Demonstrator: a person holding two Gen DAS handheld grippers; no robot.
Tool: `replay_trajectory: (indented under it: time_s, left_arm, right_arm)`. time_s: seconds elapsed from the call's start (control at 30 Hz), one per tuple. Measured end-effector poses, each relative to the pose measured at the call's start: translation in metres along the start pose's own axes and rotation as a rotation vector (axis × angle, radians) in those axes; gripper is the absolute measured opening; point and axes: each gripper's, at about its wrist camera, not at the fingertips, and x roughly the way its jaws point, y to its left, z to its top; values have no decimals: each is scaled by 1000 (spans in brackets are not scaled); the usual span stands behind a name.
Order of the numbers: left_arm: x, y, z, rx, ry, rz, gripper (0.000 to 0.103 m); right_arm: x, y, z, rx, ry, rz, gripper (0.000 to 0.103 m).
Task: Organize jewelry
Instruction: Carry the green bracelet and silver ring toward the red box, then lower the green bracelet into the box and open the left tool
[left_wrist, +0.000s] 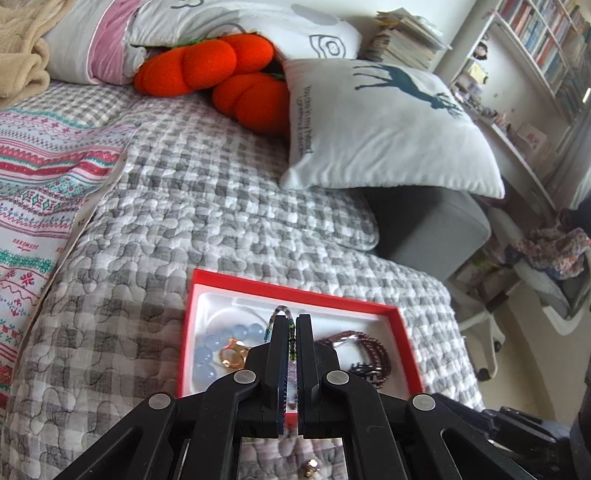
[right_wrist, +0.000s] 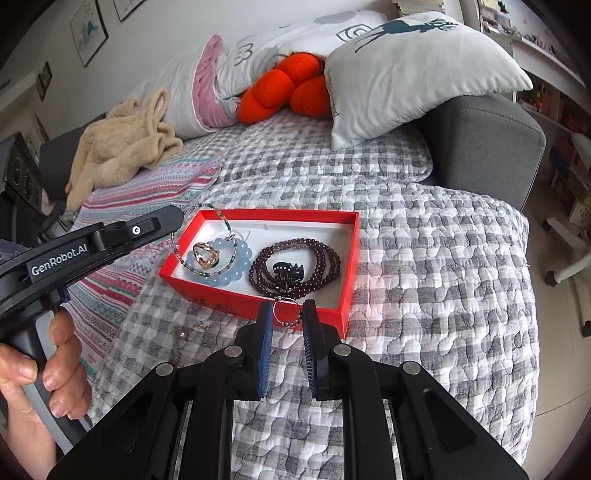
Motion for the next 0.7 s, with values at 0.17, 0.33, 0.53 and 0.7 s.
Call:
replay_trajectory:
  time_s: [0.17,0.33,0.53,0.7]
  left_arm:
    - [11,12,-2,10,29,91,0]
    - [19,16,-5,33,58,148,0]
    - [16,9,-9,73,80,168,13]
    - [4,5,-14,107,85,186,25]
  right_arm:
    - [5,-5,3,4,-1,-10,17]
    - [7,-5,5,6,-1,-12,17]
    - [10,-5,6,-1,-2,-19,17]
    - [11,-8,12,4,-9,-24,17]
